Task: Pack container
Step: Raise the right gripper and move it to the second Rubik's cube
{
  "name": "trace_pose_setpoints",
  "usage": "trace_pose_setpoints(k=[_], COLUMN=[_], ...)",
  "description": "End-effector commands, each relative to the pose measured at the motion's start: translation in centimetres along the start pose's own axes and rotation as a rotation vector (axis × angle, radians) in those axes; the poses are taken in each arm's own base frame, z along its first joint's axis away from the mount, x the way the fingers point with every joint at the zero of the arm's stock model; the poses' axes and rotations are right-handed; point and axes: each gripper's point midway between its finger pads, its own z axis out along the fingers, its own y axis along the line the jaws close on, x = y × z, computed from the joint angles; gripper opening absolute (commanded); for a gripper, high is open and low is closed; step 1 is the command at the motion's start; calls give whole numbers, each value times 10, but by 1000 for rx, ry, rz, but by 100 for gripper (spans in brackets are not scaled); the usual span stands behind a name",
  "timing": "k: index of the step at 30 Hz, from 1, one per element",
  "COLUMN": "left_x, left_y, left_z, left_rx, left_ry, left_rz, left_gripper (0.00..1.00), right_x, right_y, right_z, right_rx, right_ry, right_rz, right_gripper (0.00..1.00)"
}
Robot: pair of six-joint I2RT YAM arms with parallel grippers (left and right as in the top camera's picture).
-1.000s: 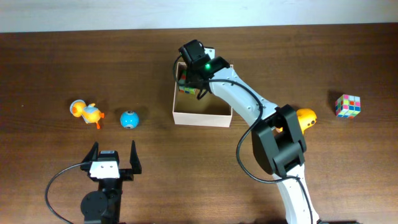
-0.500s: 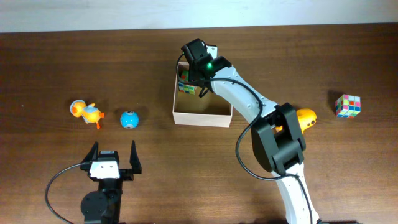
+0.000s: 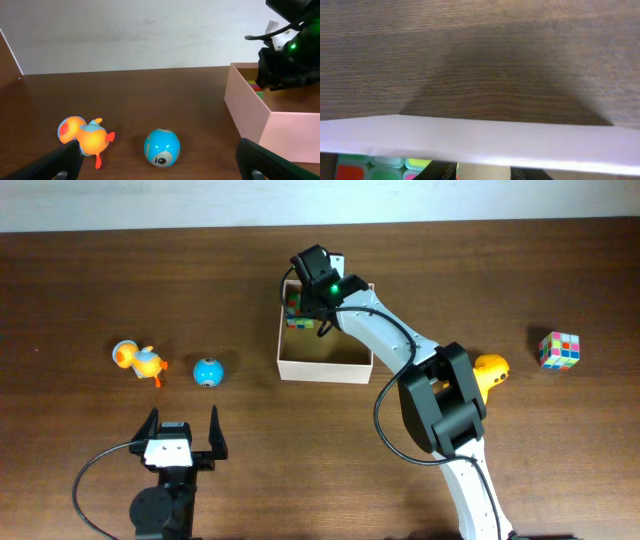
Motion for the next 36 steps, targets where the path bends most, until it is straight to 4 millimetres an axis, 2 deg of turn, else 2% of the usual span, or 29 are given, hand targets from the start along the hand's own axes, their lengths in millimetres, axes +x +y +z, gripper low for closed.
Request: trace_pose_setpoints(k=[1, 8, 13, 19, 24, 26, 28, 29, 33, 36], left_x=[1, 1, 1, 1, 1, 1, 1, 1, 1, 1], left_y=[-1, -1, -1, -1, -1, -1, -1, -1, -1, -1], left_z=[0, 0, 0, 0, 0, 0, 0, 0, 0, 0], left_rx=[1, 1, 1, 1, 1, 1, 1, 1, 1, 1], left_ry=[-2, -2, -2, -2, -2, -2, -2, -2, -2, -2], left_rz=[16, 16, 16, 16, 16, 16, 16, 16, 16, 16], left_gripper=[99, 99, 99, 99, 99, 99, 99, 99, 99, 99], right_x=[-2, 2, -5, -33, -62, -74, -86, -93, -114, -118], right_y=[1, -1, -3, 3, 5, -2, -14, -27, -92, -149], right_z=[2, 2, -17, -65, -121, -144, -165, -177, -210, -225], right_rx=[-21, -12, 0, -16, -34, -25, -11, 13, 128, 198], right_ry=[2, 20, 25, -2, -41, -58, -72, -82, -107, -88], right_rz=[-34, -53, -58, -96, -104, -94, -75, -44, 101, 238], right_gripper=[29, 30, 38, 43, 46, 50, 54, 55, 59, 63])
